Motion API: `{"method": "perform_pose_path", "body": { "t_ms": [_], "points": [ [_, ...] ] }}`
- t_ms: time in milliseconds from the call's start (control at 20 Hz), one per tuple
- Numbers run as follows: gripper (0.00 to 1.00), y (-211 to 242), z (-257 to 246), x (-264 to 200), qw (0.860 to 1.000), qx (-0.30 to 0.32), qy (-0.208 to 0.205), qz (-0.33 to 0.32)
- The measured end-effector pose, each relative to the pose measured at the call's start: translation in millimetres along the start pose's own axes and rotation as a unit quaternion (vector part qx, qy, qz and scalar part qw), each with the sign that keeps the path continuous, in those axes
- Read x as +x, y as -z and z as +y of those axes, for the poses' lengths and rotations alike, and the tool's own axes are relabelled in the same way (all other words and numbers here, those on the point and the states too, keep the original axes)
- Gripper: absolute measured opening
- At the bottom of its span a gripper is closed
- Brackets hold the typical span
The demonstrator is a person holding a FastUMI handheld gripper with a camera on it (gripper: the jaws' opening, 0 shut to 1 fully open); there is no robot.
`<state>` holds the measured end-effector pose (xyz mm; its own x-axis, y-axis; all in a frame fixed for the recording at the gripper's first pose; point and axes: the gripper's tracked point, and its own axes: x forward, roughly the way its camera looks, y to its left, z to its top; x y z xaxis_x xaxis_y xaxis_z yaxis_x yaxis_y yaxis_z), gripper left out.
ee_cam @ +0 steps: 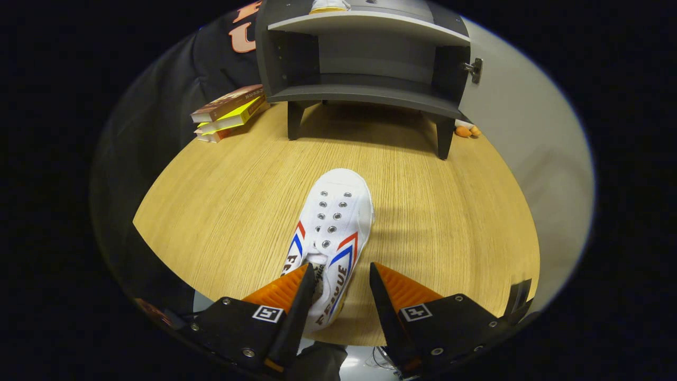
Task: Open the shoe cabinet door, grab the shoes and put them into the shoe cabinet, then close the shoe cabinet door.
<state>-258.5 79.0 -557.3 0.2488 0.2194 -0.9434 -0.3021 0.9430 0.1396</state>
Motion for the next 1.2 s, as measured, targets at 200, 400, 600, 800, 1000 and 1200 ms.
{"method": "perform_pose_path", "body": {
  "t_ms": [200, 400, 600, 800, 1000, 1200],
  "points": [
    [0.66, -0.8, -0.2, 16.4, 1.000, 0.011, -0.008, 0.001],
    [0.61, -0.2, 4.9, 25.3, 1.000, 0.015, -0.014, 0.003],
    [0.47, 1.3, 5.6, 26.3, 0.998, 0.058, -0.019, 0.013],
    [0.25, 2.1, -2.1, 25.7, 0.998, 0.056, 0.009, 0.015],
    [0.06, -0.5, -5.2, 28.0, 0.996, 0.088, 0.016, 0.030],
    [0.04, -4.3, -7.5, 24.9, 0.996, 0.084, 0.017, 0.023]
  ]
}}
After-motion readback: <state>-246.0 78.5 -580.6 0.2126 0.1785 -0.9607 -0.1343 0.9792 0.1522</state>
